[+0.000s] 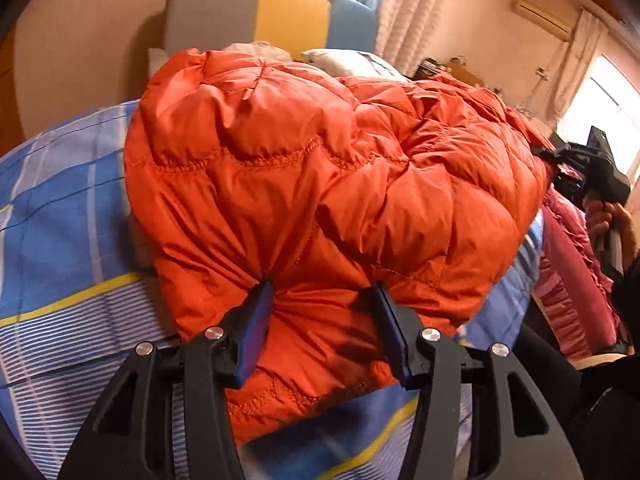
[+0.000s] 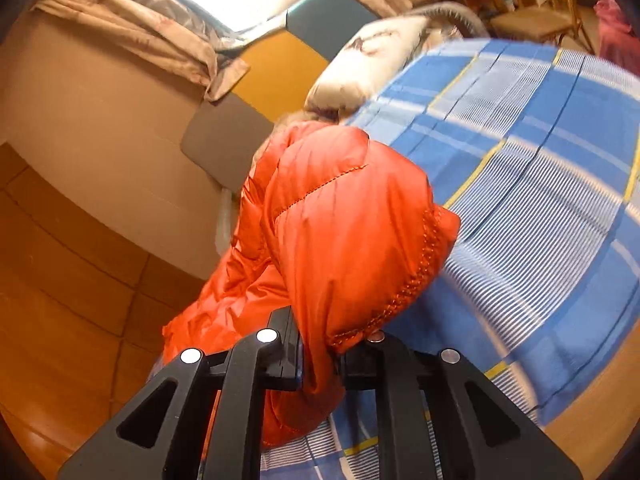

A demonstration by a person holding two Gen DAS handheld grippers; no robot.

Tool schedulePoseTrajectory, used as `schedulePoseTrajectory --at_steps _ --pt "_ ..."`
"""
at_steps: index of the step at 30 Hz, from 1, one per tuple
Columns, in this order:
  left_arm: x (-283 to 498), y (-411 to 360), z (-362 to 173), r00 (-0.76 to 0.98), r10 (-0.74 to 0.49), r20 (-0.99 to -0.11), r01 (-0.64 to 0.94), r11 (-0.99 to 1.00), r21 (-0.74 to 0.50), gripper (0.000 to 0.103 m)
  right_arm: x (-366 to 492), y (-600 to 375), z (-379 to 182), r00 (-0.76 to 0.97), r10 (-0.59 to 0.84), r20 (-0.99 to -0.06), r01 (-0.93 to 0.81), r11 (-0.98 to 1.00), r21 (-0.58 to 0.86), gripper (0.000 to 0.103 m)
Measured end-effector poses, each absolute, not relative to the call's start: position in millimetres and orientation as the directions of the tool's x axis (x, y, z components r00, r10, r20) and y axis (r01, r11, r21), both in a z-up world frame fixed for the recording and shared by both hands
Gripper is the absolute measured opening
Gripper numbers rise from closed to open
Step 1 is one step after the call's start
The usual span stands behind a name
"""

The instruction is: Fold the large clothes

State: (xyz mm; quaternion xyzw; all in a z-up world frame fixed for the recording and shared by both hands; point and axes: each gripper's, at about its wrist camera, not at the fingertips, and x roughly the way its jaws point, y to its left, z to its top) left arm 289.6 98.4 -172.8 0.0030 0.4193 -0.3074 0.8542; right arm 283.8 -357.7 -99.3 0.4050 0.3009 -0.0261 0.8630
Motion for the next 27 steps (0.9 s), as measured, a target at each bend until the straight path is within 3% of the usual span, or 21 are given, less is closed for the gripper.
schedulePoseTrajectory --at_steps 10,17,27 --pt "299.4 101.7 -177.0 0.415 -0.556 -0.72 0.564 0.778 -0.276 0.051 289.9 -331.0 -57.1 0.821 0.141 -0.553 0.214 0.822 0.527 0.01" --pt "307.3 106.3 -179.9 0.415 -0.564 -0.714 0.567 0.774 -0.282 0.051 304.8 -263.3 -31.1 0.812 0.276 -0.514 0.004 0.878 0.479 0.01" --pt "309.3 107.1 -178.4 0.406 -0.561 -0.721 0.6 0.759 -0.253 0.051 321.2 -174.9 -23.2 0.718 0.411 -0.562 -0.208 0.897 0.39 0.01"
